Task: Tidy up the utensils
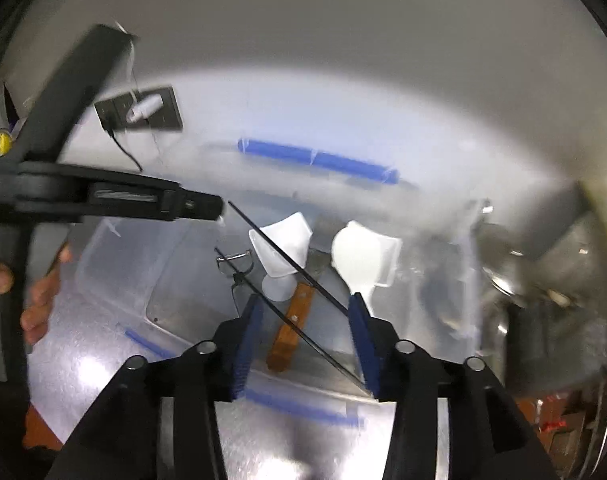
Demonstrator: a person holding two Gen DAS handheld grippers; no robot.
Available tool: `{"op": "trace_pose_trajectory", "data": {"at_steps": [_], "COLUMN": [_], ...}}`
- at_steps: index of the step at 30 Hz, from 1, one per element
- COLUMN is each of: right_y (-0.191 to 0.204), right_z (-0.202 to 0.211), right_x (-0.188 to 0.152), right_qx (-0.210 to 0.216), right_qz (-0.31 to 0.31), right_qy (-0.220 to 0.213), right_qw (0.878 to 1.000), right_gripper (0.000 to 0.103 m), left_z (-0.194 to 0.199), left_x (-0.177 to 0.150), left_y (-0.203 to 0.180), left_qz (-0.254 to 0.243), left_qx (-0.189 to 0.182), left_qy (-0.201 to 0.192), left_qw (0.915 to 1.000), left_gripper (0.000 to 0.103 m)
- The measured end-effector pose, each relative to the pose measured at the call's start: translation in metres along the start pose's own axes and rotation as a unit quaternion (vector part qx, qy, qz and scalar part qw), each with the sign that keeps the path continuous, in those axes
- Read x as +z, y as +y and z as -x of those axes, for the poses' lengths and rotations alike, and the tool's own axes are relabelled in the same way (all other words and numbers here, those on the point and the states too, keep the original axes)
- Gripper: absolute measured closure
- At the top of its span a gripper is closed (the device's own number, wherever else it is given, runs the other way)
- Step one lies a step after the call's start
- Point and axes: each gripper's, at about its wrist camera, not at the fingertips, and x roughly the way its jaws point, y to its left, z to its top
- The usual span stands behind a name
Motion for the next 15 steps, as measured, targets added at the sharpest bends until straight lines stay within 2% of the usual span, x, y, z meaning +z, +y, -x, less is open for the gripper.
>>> {"op": "trace_pose_trajectory", "data": {"at_steps": [1,3,7,8,11,15], "right_y": [0.003,0.004,0.0,0.004,0.012,0.011], "right_z": [0.014,0.03,0.047,0.047,0.052,0.047], "right_x": [-0.011,-0.027,-0.053,-0.059,-0.076,-0.093], "right_qx": [-0.01,-0.018,-0.016,-0.012,-0.01,-0.04], "right_qz": [-0.011,-0.027,-0.052,-0.055,-0.053,-0.069], "right_qy": [-0.015,-0.031,-0.045,-0.046,-0.043,-0.039], "right_qw": [1.0,0.999,0.997,0.997,0.998,0.996], "right_gripper": [0.05,0.038,0.022,0.012,0.006,0.005], "left_z": [0.012,0.039,0.065,0.068,0.076,0.075], "left_x": [-0.007,-0.027,-0.071,-0.078,-0.103,-0.128], "left_y": [-0.003,-0.011,-0.012,-0.013,-0.008,-0.006], "left_qz": [-0.007,-0.019,-0.014,-0.012,-0.001,0.011], "left_qx": [0.014,0.057,0.101,0.109,0.126,0.126], "left_qy": [-0.019,-0.05,-0.066,-0.071,-0.083,-0.071], "left_qw": [0.9997,0.9969,0.9926,0.9914,0.9886,0.9894], "left_gripper": [0.031,0.028,0.012,0.009,0.008,0.008]}}
